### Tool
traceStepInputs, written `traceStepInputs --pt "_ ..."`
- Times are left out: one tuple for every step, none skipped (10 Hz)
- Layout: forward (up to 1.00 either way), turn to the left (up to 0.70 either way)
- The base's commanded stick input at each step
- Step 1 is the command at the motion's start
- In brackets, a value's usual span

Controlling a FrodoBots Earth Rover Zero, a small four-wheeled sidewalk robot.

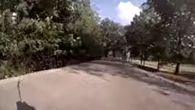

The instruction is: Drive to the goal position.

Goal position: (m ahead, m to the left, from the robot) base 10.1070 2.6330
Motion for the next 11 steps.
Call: traceStepInputs --pt "0.7 0.0" --pt "0.7 0.0" --pt "0.7 -0.2" --pt "0.7 -0.35" --pt "0.7 -0.35" --pt "0.7 -0.35" --pt "0.7 -0.35" --pt "0.7 -0.35" --pt "0.7 -0.06" --pt "0.7 0.0" --pt "0.7 0.0"
